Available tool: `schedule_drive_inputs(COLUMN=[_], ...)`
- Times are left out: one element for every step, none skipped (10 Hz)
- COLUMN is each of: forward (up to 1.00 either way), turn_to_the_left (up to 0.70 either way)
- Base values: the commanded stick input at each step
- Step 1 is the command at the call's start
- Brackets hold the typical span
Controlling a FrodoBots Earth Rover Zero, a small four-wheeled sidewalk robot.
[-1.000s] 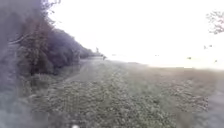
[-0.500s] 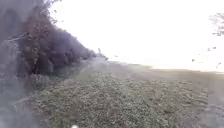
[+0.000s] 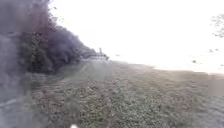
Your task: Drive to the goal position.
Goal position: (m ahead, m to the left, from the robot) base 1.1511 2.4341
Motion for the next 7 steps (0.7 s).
schedule_drive_inputs(forward=[0.6, 0.6, 0.6, 0.6, 0.6, 0.6, 0.6], turn_to_the_left=[0.0, 0.0, 0.0, 0.0, 0.0, 0.0, 0.0])
